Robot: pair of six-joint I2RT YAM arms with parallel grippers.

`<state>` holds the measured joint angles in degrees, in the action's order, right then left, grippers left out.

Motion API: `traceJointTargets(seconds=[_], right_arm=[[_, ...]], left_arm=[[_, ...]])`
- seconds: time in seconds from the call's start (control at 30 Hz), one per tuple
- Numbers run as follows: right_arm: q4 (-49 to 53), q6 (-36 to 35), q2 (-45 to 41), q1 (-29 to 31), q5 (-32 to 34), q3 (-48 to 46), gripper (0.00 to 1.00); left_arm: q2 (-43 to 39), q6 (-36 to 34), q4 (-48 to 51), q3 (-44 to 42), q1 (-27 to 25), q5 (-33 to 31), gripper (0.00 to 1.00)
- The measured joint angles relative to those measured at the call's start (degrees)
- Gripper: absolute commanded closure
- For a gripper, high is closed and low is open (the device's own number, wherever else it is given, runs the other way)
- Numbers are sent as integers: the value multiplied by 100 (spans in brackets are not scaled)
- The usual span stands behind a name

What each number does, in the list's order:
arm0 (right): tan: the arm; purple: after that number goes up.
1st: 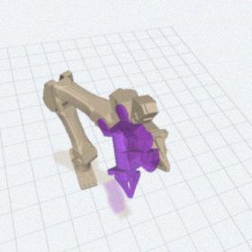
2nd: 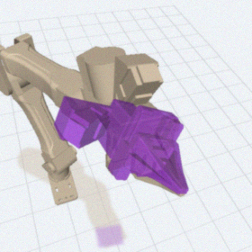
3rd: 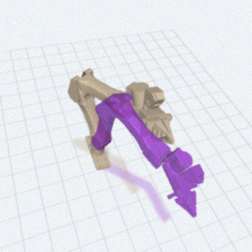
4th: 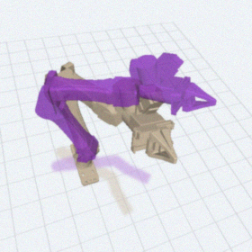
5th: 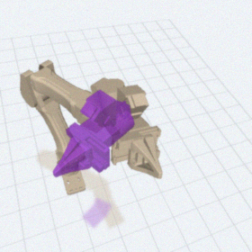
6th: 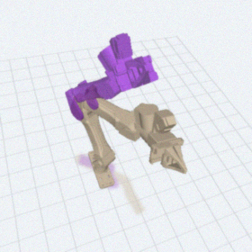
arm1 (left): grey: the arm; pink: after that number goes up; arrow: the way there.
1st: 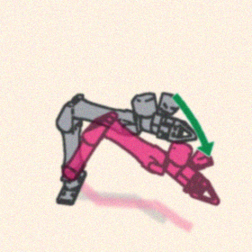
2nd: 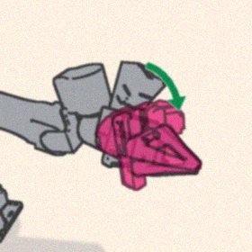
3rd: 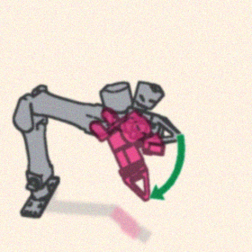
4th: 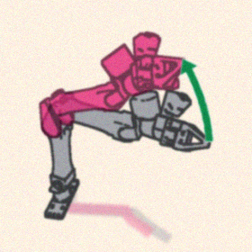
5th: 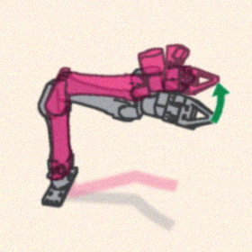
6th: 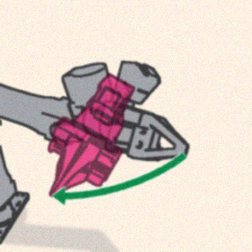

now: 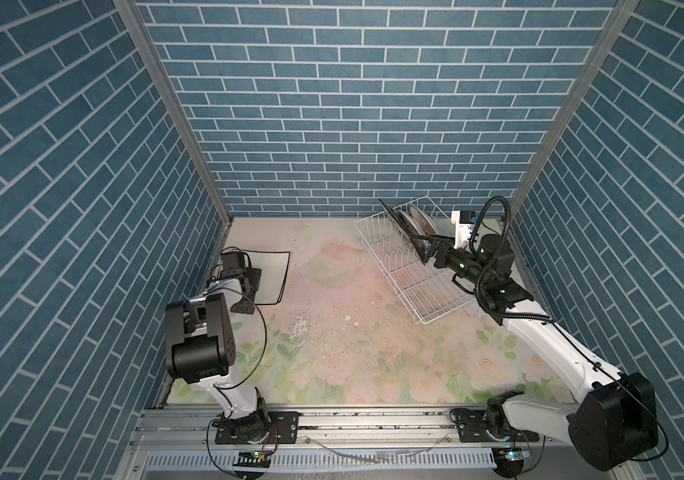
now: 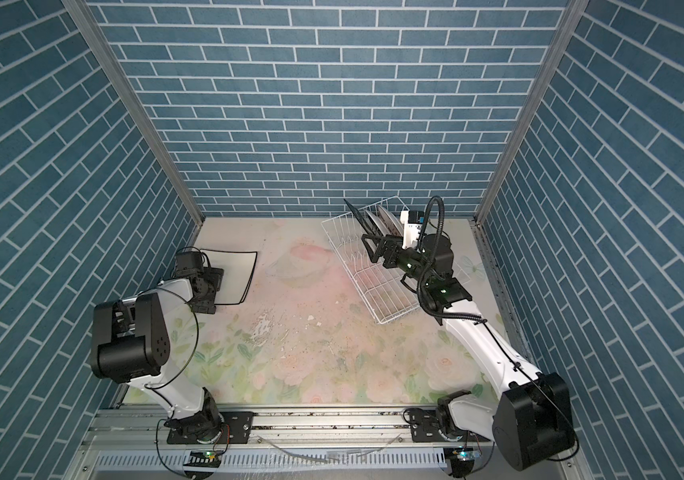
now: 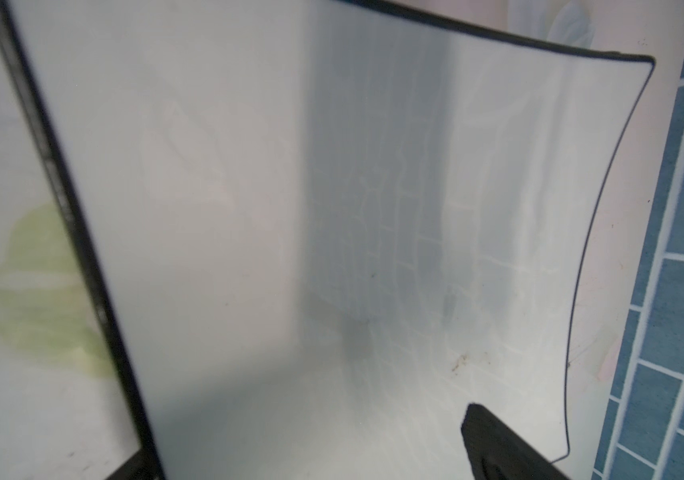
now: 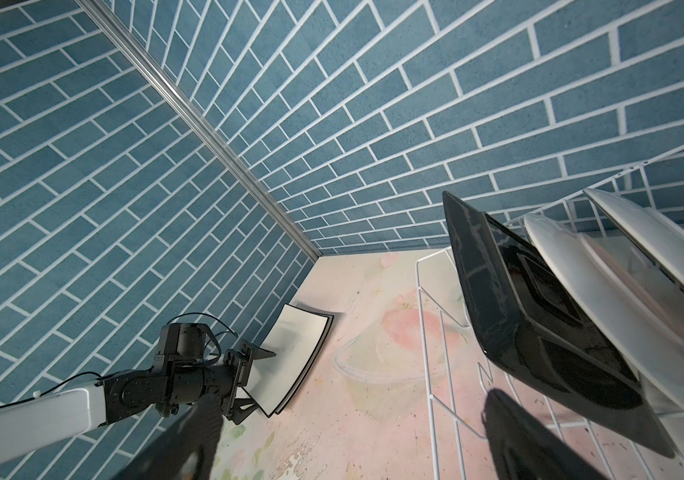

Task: Unload the plates from the dish rack
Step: 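Open the left gripper and lift it off the plate stack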

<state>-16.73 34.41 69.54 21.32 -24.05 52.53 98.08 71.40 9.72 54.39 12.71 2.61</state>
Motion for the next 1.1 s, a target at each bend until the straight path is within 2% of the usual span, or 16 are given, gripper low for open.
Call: traceJointTargets(seconds=[0.23,0.4,0.87,1.1], right_arm=[[0,0,0,-4,0,0,1],[0,0,-2,-15,-9,0,1],[118,-9,-175,-20,2,0,1],[1008,-483,-249,-24,439,15,3]], left_arm=[[87,-13,90,125,-55,-76,0],[-94,-22,55,-83,-94,-129,0],[-1106,-157,-96,-767,-103,-107,0],[-1816,-271,-44,-1172,-111,-138,0]])
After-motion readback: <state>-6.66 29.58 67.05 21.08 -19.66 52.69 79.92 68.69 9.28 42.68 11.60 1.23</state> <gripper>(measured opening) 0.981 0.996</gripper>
